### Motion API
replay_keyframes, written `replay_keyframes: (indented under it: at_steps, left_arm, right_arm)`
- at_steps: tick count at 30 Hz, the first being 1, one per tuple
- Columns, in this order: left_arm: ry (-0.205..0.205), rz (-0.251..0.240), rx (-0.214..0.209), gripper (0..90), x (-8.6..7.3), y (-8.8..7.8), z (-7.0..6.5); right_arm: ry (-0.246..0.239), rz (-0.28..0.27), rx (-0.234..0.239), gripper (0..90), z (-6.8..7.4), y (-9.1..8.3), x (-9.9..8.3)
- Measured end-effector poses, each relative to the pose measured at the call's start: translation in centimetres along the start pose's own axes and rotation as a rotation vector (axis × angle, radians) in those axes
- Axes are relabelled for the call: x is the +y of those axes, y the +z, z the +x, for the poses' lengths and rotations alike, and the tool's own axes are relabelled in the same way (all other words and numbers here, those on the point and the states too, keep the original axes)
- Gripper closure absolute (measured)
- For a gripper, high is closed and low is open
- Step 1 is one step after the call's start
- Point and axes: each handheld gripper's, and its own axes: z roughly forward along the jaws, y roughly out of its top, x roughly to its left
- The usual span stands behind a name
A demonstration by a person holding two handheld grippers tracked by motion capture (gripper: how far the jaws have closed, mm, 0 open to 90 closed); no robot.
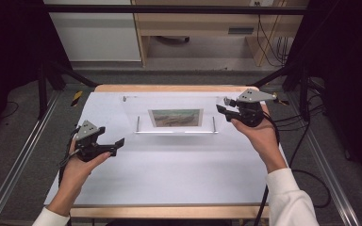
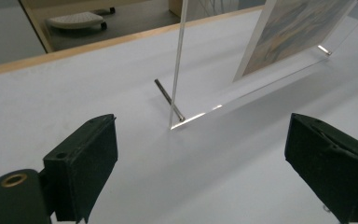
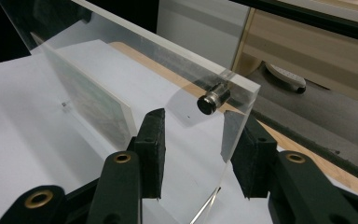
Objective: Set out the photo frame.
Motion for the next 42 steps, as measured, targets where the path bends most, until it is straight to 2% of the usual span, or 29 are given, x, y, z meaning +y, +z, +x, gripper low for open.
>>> replay_keyframes:
  at_steps: [4,7,16,20,25,28,36,42]
  left_arm:
    - [0.036,0.046,0.039,9.2,-1.3,0.3,0.4]
    - [0.019,0.047,0.045,9.2,-1.9,0.1,0.8]
    - [0.035,0.082,0.087,9.2,-3.5,-0.6,1.5]
    - [0.038,0.088,0.095,9.2,-4.1,-1.0,1.7]
    - [0.024,0.093,0.099,9.0,-4.9,-1.5,2.1]
    - [0.018,0.094,0.107,9.1,-5.0,-1.7,2.1]
    - [0.04,0.107,0.103,9.1,-5.3,-1.5,2.0]
    - [0.032,0.112,0.11,9.1,-5.4,-1.5,2.3]
  right_arm:
    - [0.004,0.007,0.003,58.9,-0.2,0.2,0.2]
    - [0.007,0.012,0.001,58.8,-0.4,0.3,0.3]
    - [0.038,0.008,-0.009,58.4,-1.0,1.0,0.6]
    - [0.055,0.001,-0.012,58.5,-1.3,1.4,0.7]
    - [0.07,0.001,-0.014,58.4,-1.7,1.8,0.9]
    - [0.081,0.003,-0.014,58.3,-2.0,2.1,1.0]
    - [0.097,0.009,-0.023,58.0,-2.3,2.6,1.2]
    - [0.099,0.014,-0.023,58.0,-2.7,3.0,1.4]
